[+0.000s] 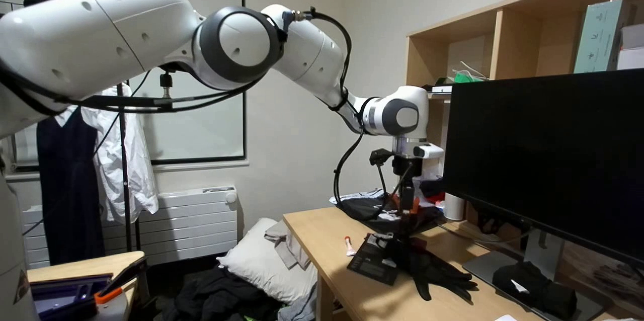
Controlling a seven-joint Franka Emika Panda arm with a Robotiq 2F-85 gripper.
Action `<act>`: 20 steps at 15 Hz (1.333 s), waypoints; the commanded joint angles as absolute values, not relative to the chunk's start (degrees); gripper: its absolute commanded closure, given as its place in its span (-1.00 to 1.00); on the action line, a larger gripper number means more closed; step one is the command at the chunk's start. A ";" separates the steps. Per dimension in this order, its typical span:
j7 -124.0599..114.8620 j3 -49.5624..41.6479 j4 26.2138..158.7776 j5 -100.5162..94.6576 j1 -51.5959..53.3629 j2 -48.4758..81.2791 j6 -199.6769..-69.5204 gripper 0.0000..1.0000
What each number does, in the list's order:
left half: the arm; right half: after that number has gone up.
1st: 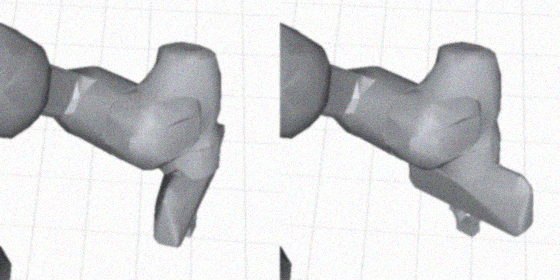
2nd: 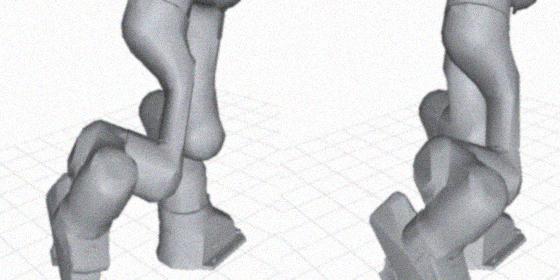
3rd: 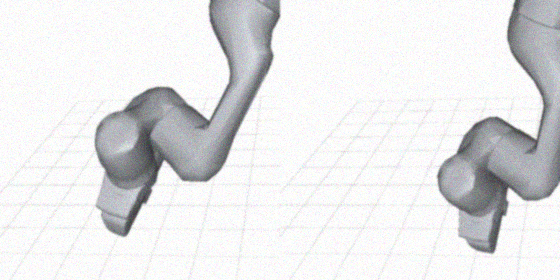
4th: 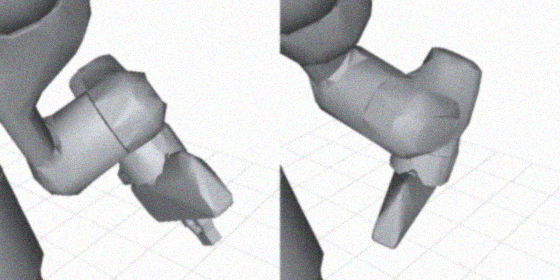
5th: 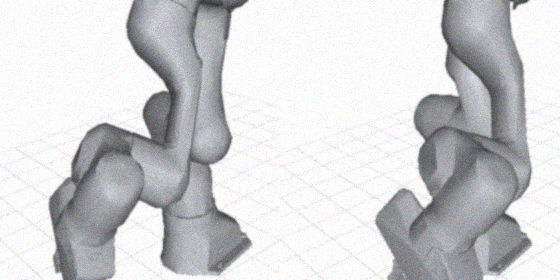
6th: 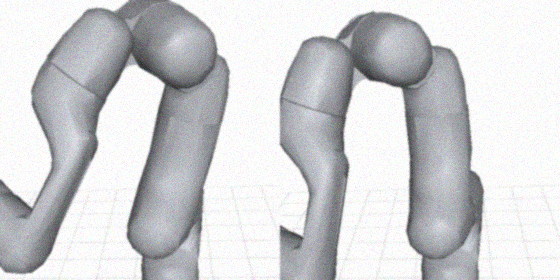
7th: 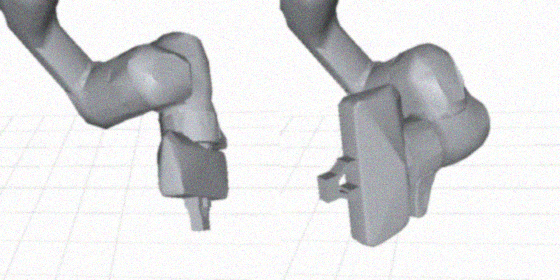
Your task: Move the black gloves to the right then move the white object to the right then move the purple cloth to the right
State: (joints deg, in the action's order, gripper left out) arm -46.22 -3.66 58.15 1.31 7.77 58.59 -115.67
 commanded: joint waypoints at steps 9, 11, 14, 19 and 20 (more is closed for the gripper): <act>-56.72 -4.21 57.48 4.90 7.19 62.70 -116.36 -1.00; -58.74 -4.92 56.83 4.85 7.28 64.43 -116.79 -1.00; -60.25 -5.76 55.93 4.65 6.62 67.30 -118.27 -1.00; -61.02 -7.82 55.03 3.76 6.35 71.30 -124.86 -1.00; -60.94 -8.22 55.00 3.50 6.43 71.67 -125.49 -1.00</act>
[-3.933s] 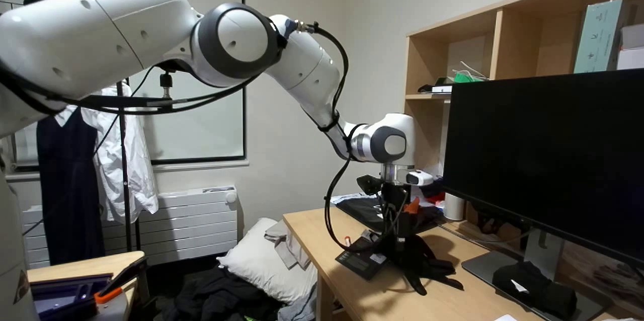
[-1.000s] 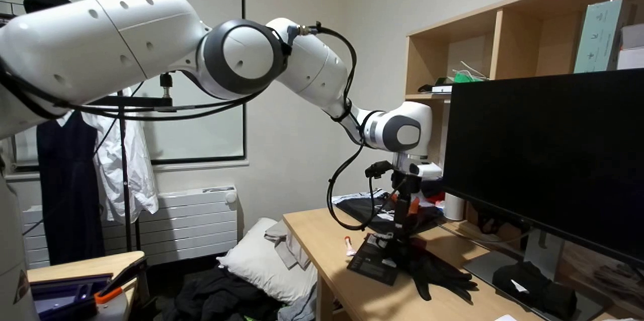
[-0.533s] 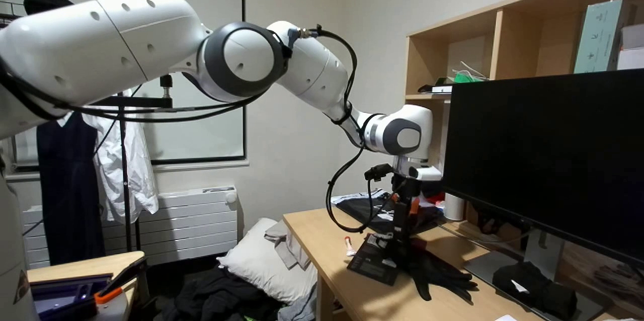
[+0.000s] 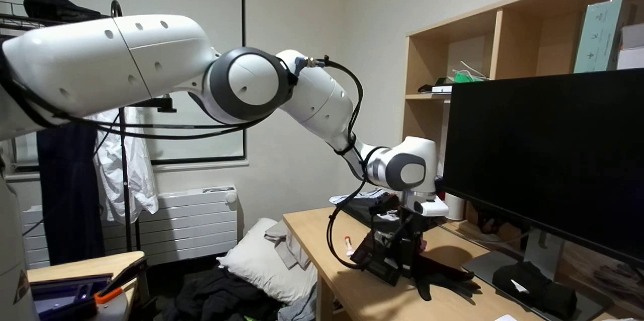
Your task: Move the black gloves to the right then move the white object to the right then move the purple cloth to the right
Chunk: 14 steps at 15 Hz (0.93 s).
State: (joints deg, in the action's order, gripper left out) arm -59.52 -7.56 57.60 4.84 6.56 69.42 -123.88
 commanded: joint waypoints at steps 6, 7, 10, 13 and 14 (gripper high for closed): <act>-59.01 -8.14 53.95 2.73 6.10 72.19 -125.05 -0.21; -58.45 -7.70 53.84 2.98 5.87 72.17 -124.94 -0.05; -57.47 -7.06 53.55 3.35 5.58 72.19 -124.89 0.33; -55.35 -5.89 53.29 3.87 5.05 72.29 -125.36 0.74; -54.74 -5.66 53.17 3.92 4.93 72.31 -125.36 0.80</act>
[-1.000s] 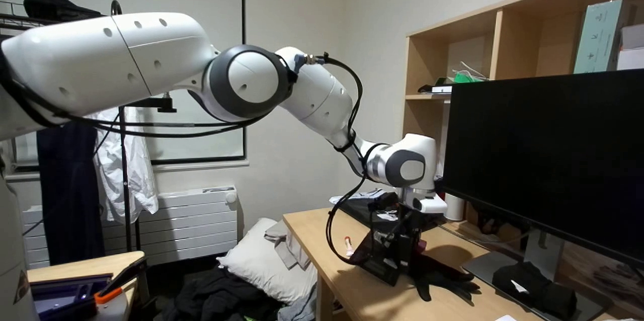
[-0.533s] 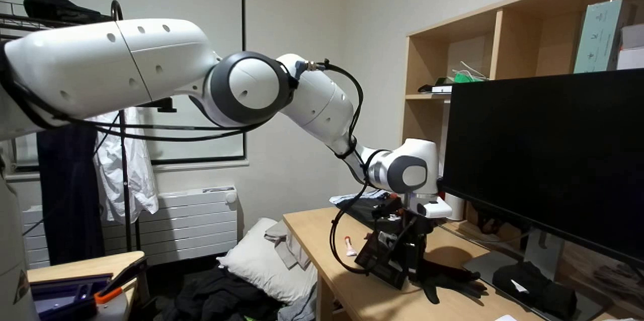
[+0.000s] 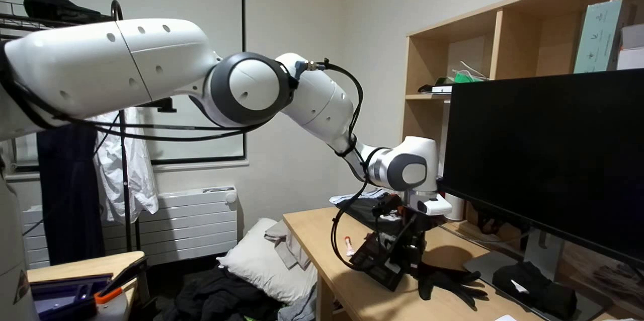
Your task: Move the black gloves to the right then move the white object to the right then move the purple cloth to the right
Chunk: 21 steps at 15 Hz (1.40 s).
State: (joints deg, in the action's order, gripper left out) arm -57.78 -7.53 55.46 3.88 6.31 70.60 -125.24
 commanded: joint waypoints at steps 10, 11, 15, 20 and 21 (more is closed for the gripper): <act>-46.27 -6.89 70.29 2.21 6.82 52.51 -124.44 0.82; -45.72 -6.94 72.59 2.21 6.78 50.16 -124.91 0.87; -44.63 -7.32 80.82 2.80 5.62 41.81 -124.91 0.84; -45.59 -8.56 89.01 3.49 3.59 32.81 -126.17 0.84; -45.88 -8.80 90.20 3.32 3.30 31.17 -126.57 0.85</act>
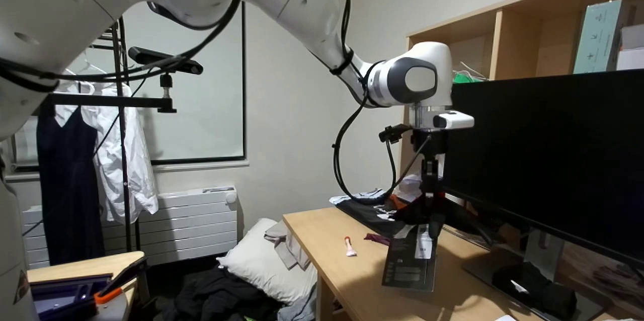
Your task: Move the black gloves to the right then move the white object to the right then move the purple cloth to the right
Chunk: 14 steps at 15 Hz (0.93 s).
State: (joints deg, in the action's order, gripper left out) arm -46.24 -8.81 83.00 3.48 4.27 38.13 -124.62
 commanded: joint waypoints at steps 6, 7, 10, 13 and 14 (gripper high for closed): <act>-47.13 -9.72 95.25 2.55 2.63 23.00 -126.94 0.86; -47.61 -9.95 95.88 2.45 2.45 21.99 -126.20 0.84; -48.73 -10.83 97.67 3.03 1.09 19.78 -124.21 0.86; -49.45 -11.78 99.74 3.86 -1.37 18.42 -122.19 0.84; -49.32 -11.98 100.38 4.17 -2.26 18.04 -121.56 0.85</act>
